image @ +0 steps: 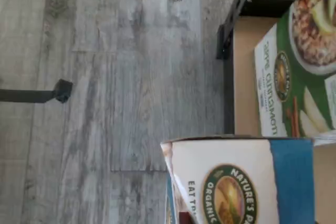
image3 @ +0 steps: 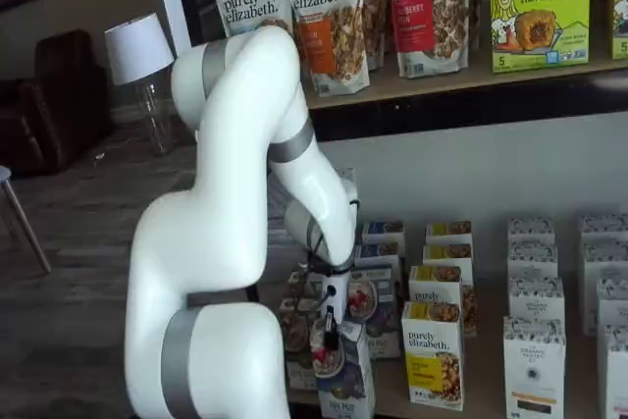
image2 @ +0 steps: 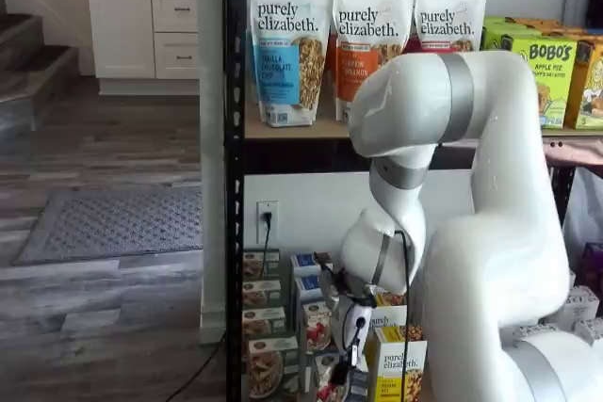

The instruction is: Pick up the blue and white box that is on the bottom shelf, the second box from the left

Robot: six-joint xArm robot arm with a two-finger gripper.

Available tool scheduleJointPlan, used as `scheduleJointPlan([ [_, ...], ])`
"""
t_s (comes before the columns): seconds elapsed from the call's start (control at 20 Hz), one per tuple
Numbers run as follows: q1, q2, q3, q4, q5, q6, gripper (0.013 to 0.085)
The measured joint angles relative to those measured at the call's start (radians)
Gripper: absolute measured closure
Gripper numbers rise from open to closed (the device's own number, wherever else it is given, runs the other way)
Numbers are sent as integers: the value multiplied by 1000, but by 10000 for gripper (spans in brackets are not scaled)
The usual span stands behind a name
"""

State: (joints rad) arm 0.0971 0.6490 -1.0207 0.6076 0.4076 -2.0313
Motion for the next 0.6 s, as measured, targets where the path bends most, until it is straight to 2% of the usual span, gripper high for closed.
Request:
scheduleJointPlan([
  [0.2,8,-51,61,28,-11,-21,570],
  [0.6,14,-182,196,48,-26,-34,570],
])
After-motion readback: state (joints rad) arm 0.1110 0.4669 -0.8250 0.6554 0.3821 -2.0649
